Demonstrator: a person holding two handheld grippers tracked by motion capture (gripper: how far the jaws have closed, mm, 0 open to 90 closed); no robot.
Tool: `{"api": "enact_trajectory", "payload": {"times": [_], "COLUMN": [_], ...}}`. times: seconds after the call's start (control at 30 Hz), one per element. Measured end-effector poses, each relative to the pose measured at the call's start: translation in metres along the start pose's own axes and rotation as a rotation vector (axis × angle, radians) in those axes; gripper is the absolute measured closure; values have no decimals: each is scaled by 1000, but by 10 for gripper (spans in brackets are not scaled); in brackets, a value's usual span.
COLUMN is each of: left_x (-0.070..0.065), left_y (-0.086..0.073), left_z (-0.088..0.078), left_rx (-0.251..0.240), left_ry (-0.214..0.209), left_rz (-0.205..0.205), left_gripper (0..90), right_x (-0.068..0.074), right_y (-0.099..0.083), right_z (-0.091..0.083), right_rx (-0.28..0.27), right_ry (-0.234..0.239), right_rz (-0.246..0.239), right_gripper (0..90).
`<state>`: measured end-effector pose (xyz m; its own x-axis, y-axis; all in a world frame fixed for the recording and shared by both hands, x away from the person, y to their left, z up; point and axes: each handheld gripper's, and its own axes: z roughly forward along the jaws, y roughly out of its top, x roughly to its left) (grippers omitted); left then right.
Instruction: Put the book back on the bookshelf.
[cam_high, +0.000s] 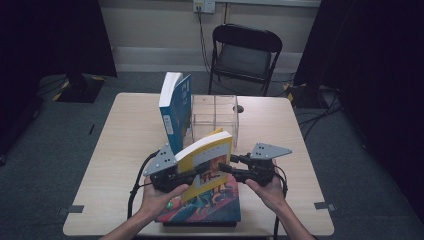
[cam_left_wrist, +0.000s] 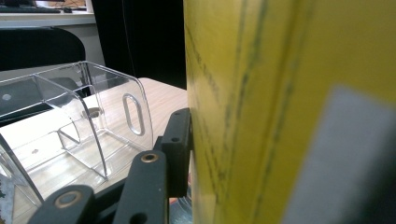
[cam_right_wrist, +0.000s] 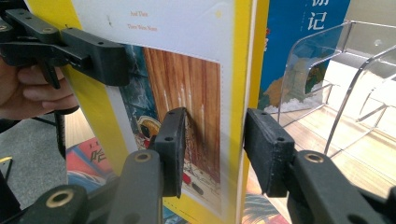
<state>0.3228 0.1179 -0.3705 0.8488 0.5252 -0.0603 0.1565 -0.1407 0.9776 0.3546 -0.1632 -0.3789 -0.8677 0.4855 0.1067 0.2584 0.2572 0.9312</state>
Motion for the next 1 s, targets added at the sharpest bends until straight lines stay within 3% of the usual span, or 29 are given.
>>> {"api": "enact_trajectory", "payload": {"times": [0.23,0.37,0.5,0.7,0.8,1.0], "left_x": [1,4,8,5,7,13], "left_y": [1,3,7,17,18,16], "left_z": [3,3,4,11,13,12], "left_rx": [-14,2,18,60,59,64], "left_ry": [13,29,-2,12,13,15], "left_rz": [-28,-34,-41,-35,-49,-70], "left_gripper": [618,726,749,755,755,755], "right_x": [-1,-2,-4,-7,-9,-14], "right_y": [0,0,1,1,0,-8], "right_z": [0,0,1,4,2,-4], "right_rx": [1,-1,-1,-5,-4,8], "right_ry": [1,4,-3,-7,-9,-49], "right_rz": [9,14,18,36,43,64], "right_gripper": [606,610,607,484,425,397]}}
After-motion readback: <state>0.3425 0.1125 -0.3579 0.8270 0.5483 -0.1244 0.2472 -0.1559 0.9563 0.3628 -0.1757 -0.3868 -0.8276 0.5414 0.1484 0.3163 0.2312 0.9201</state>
